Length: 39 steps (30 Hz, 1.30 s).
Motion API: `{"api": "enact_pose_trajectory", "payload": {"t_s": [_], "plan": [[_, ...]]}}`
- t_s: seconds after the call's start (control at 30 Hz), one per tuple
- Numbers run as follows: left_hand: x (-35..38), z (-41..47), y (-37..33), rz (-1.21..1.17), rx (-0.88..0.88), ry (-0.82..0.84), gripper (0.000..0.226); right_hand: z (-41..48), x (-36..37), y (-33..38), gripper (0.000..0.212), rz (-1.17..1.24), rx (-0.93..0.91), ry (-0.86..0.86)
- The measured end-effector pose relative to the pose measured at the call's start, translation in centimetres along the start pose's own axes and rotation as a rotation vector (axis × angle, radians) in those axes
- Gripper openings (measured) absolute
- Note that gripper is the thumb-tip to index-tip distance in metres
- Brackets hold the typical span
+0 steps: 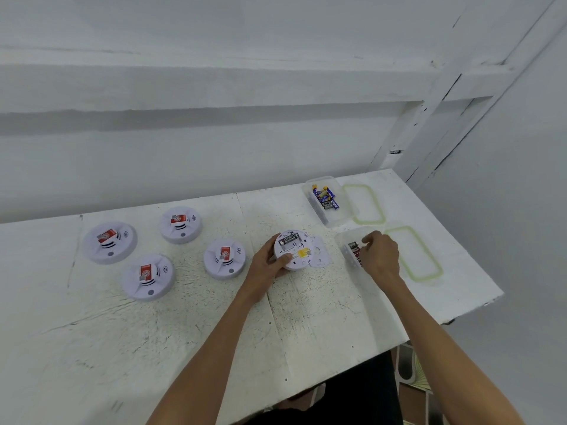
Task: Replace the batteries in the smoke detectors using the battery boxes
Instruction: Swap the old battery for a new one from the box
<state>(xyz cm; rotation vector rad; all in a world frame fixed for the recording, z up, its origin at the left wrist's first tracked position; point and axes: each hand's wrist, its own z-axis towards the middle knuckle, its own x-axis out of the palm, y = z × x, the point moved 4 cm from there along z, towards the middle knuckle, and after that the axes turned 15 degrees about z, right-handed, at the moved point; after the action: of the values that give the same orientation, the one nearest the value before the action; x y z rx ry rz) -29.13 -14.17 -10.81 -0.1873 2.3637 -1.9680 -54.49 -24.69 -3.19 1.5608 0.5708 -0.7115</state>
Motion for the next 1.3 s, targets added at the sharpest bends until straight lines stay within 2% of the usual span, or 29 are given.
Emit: {"api": "enact_pose_trajectory", "payload": {"t_s": [0.17,0.33,0.57,0.8,1.07,1.17,1.3], "plan": [[0.0,0.1,0.2,-0.001,-0.007,-0.003,0.052,-0.8,1.7,4.2,0.013,0.074,-0.28,0.047],[0.0,0.0,0.0,0.007,-0.002,-0.003,0.05,-2.2,4.7,7.7,0.011,0.117,-0.432,0.191],[0.2,-0.1,-0.4,0.034,0.026,0.0,0.057,-4.1,8.8,11.1,0.028,0.003,-0.46,0.374],[0.1,-0.1,-0.2,0.034,0.024,-0.051,0.062,-4.7,9.9,11.9,0.017,-0.071,-0.438,0.374],[0.1,-0.1,0.0,0.067,0.03,-0.051,0.061,-5.5,11.1,12.7,0.021,-0.231,-0.494,0.308],[-0.1,-0.1,0.0,0.094,0.027,-0.051,0.054,-5.9,11.3,12.5,0.017,-0.24,-0.547,0.306],[-0.2,-0.4,-0.6,0.068,0.048,-0.041,0.038,-6.0,11.5,11.3,0.03,-0.126,-0.682,0.345]]}}
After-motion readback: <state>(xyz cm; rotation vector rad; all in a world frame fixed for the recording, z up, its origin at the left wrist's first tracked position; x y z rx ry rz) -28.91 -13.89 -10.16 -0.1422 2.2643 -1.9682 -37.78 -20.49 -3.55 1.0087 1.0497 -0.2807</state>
